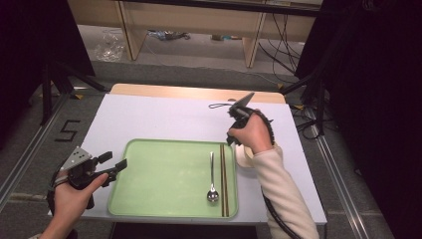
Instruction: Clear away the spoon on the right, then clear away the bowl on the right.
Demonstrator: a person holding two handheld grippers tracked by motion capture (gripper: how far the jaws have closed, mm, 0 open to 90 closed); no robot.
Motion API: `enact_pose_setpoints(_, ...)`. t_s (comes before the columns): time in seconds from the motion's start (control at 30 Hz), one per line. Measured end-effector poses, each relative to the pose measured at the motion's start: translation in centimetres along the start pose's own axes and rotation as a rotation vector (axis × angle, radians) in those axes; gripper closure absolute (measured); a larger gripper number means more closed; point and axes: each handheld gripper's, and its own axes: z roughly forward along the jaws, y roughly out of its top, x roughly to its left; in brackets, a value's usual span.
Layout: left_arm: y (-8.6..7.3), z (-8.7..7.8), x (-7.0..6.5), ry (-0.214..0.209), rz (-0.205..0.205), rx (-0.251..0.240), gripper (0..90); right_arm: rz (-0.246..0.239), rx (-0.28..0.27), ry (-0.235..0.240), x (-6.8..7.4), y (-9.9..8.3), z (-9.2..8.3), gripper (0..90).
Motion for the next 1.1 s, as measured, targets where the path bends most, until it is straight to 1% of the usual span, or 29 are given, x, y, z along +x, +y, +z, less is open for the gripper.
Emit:
enact_pose_setpoints(0.03, 0.0, 0.0, 0.0, 0.0, 0.001, 0.0, 31.9, 0.018, 0.008, -0.004, -0.6, 0.0, -0.5, 66.3)
enact_pose_setpoints(0.07, 0.0, 0.0, 0.0, 0.001, 0.0, 0.0, 31.9, 0.047, -0.006, -0.019, -1.6, -0.2, -1.3, 66.1)
enact_pose_setpoints(0.1, 0.0, 0.0, 0.0, 0.001, 0.001, 0.0, 31.9, 0.08, -0.028, -0.034, -2.2, -0.4, -1.7, 65.4)
enact_pose_setpoints(0.13, 0.0, 0.0, 0.0, 0.001, 0.0, 0.0, 31.9, 0.126, -0.021, -0.037, -2.8, -0.5, -2.2, 64.6)
enact_pose_setpoints(0.17, 0.0, 0.0, 0.0, 0.002, 0.0, 0.001, 31.9, 0.136, -0.044, -0.034, -3.3, -0.6, -2.4, 64.8)
enact_pose_setpoints(0.2, 0.0, 0.1, 0.0, 0.001, -0.002, 0.002, 31.9, 0.14, -0.05, -0.046, -4.0, -0.8, -2.7, 65.5)
enact_pose_setpoints(0.23, 0.1, 0.1, 0.0, 0.003, -0.001, 0.002, 31.9, 0.218, -0.038, -0.052, -4.4, -1.0, -3.0, 66.6)
enact_pose_setpoints(0.3, 0.1, 0.2, 0.0, 0.001, 0.001, 0.001, 31.9, 0.263, -0.033, -0.049, -5.0, -1.2, -3.2, 66.6)
enact_pose_setpoints(0.33, 0.1, 0.2, 0.0, -0.003, 0.001, -0.001, 31.9, 0.26, -0.041, -0.054, -5.5, -1.3, -3.2, 66.5)
enact_pose_setpoints(0.4, 0.1, 0.2, 0.0, 0.003, 0.0, 0.002, 31.9, 0.299, -0.038, -0.067, -6.0, -1.4, -3.3, 66.4)
enact_pose_setpoints(0.43, 0.1, 0.2, 0.0, 0.003, -0.003, 0.001, 31.9, 0.298, -0.041, -0.073, -6.2, -1.5, -3.3, 66.5)
enact_pose_setpoints(0.47, 0.1, 0.2, 0.0, 0.005, -0.009, 0.001, 31.9, 0.303, -0.034, -0.074, -6.5, -1.5, -3.4, 66.5)
enact_pose_setpoints(0.5, 0.1, 0.2, 0.0, 0.005, -0.01, 0.001, 31.9, 0.296, -0.033, -0.075, -6.8, -1.6, -3.4, 66.4)
enact_pose_setpoints(0.53, 0.1, 0.2, 0.0, 0.006, -0.001, 0.002, 31.9, 0.315, -0.031, -0.079, -7.0, -1.7, -3.4, 66.4)
enact_pose_setpoints(0.57, 0.1, 0.2, 0.0, 0.005, -0.003, 0.002, 31.9, 0.311, -0.032, -0.08, -7.2, -1.7, -3.3, 65.9)
enact_pose_setpoints(0.63, 0.0, 0.2, 0.0, 0.005, -0.004, 0.004, 31.9, 0.323, -0.028, -0.07, -7.6, -1.8, -3.3, 65.5)
enact_pose_setpoints(0.67, 0.0, 0.2, 0.0, 0.006, -0.006, 0.005, 31.9, 0.324, -0.026, -0.075, -7.7, -1.9, -3.2, 65.1)
enact_pose_setpoints(0.7, 0.0, 0.2, 0.0, 0.007, -0.01, 0.004, 31.9, 0.331, -0.023, -0.072, -7.8, -1.9, -3.2, 64.8)
enact_pose_setpoints(0.73, 0.0, 0.2, 0.0, 0.009, -0.015, 0.001, 31.9, 0.347, -0.019, -0.073, -7.9, -1.9, -3.2, 64.4)
enact_pose_setpoints(0.77, 0.0, 0.1, 0.0, 0.004, -0.003, 0.001, 31.9, 0.324, -0.019, -0.073, -8.1, -2.0, -3.1, 64.0)
enact_pose_setpoints(0.8, 0.1, 0.1, 0.0, 0.005, 0.004, 0.004, 31.9, 0.335, -0.015, -0.074, -8.1, -2.0, -3.1, 63.6)
enact_pose_setpoints(0.83, 0.1, 0.1, 0.0, 0.003, 0.006, 0.003, 31.9, 0.334, -0.016, -0.074, -8.1, -2.0, -3.1, 63.4)
enact_pose_setpoints(0.93, 0.0, 0.1, 0.0, 0.005, -0.002, 0.004, 31.9, 0.33, -0.015, -0.071, -8.2, -2.0, -3.0, 62.5)
enact_pose_setpoints(0.97, 0.0, 0.2, 0.1, 0.006, -0.002, 0.003, 31.9, 0.344, -0.012, -0.065, -8.1, -2.0, -2.9, 62.3)
enact_pose_setpoints(1.0, 0.0, 0.1, 0.1, 0.006, -0.002, 0.003, 31.9, 0.341, -0.017, -0.067, -8.2, -2.0, -2.8, 61.9)
enact_pose_setpoints(1.03, 0.0, 0.1, 0.1, 0.005, -0.003, 0.003, 31.9, 0.347, -0.027, -0.068, -8.3, -2.1, -2.7, 61.4)
enact_pose_setpoints(1.1, 0.0, 0.2, 0.0, 0.003, -0.004, 0.005, 31.9, 0.324, -0.003, -0.077, -8.6, -2.1, -2.7, 61.5)
